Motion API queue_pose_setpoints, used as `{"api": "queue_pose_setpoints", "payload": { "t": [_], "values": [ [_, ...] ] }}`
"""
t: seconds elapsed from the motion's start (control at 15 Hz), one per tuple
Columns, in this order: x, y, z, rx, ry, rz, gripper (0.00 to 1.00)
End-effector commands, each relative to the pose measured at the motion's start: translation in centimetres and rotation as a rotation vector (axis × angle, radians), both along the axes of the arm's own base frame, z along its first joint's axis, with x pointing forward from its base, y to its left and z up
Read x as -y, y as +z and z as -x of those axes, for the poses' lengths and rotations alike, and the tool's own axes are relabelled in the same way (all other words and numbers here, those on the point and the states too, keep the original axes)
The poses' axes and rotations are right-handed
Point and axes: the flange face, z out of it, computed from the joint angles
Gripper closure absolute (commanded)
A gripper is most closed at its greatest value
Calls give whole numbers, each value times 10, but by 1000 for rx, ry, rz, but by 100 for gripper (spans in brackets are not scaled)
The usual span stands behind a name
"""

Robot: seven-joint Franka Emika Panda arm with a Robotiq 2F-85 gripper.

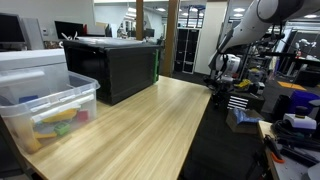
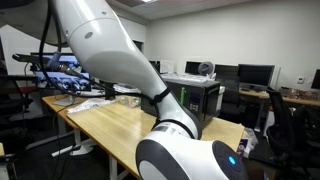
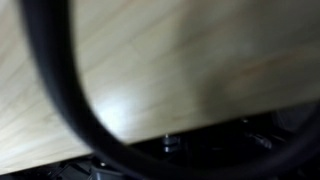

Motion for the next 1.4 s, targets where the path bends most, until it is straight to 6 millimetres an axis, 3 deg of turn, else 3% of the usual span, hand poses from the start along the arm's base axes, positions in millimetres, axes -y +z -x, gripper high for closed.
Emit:
{"api": "queue_pose_setpoints", "payload": {
  "t": [0.0, 0.33, 1.33],
  "values": [
    [-1, -9, -6, -18, -38, 43, 100],
    [-5, -25, -11, -67, -49, 76, 100],
    [-20, -15, -42, -177, -70, 147, 100]
  ]
}}
